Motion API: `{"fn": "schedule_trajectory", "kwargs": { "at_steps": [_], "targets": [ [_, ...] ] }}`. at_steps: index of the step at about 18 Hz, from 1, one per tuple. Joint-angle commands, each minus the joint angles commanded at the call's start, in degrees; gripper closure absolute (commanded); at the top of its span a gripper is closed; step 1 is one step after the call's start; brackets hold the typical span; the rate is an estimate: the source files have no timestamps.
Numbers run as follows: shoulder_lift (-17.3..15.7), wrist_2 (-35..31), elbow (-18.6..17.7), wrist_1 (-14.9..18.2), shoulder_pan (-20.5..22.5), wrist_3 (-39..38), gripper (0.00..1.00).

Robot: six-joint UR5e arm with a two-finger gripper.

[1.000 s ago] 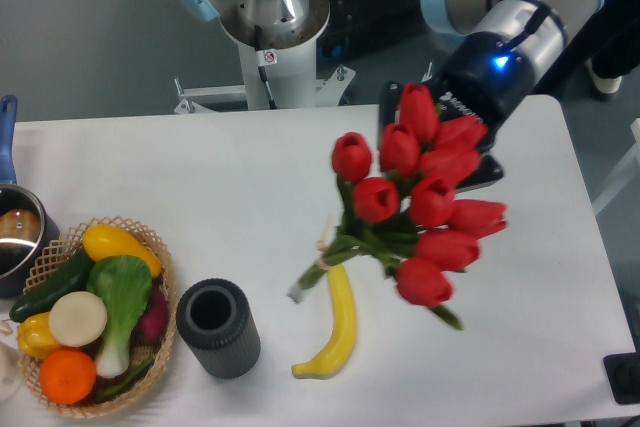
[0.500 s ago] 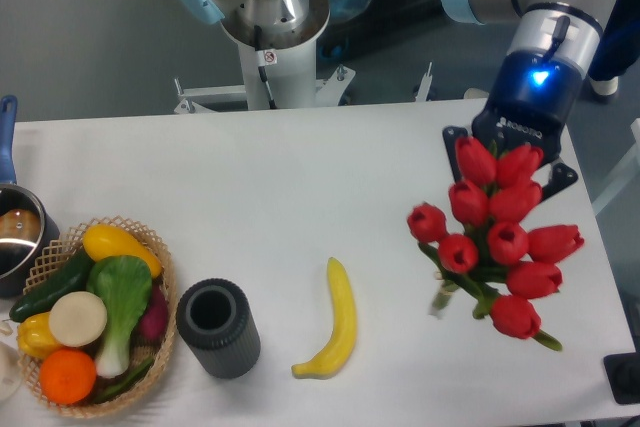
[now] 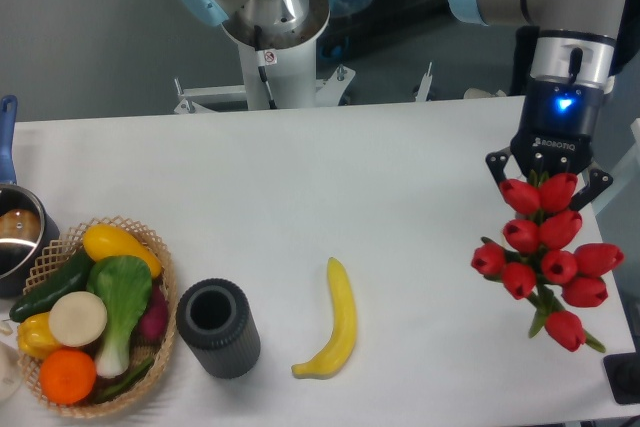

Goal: Pick up the flowers from the vase
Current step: 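Carry the held tulips away from the vase, past the banana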

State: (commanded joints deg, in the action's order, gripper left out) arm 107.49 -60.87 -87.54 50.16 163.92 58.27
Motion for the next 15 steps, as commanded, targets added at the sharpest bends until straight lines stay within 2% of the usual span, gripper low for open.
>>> {"fn": "schedule_trajectory", "kwargs": {
  "at_steps": [2, 4, 6, 11, 15],
  "targets": [
    [0.3, -6.2, -0.4, 2.8, -0.4, -0.1, 1.0],
    [1.2, -12.0, -0.5, 4.7, -1.4, -0.1, 0.96],
    [1.4, -17.3, -1.5, 5.5, -1.5, 0.7, 0.94],
    [1.6, -21.5, -0.2, 9.0, -2.0, 4.7, 0.94],
    [1.5, -24.5, -1.0, 9.4, -1.9, 7.4, 0.93]
  ]
}}
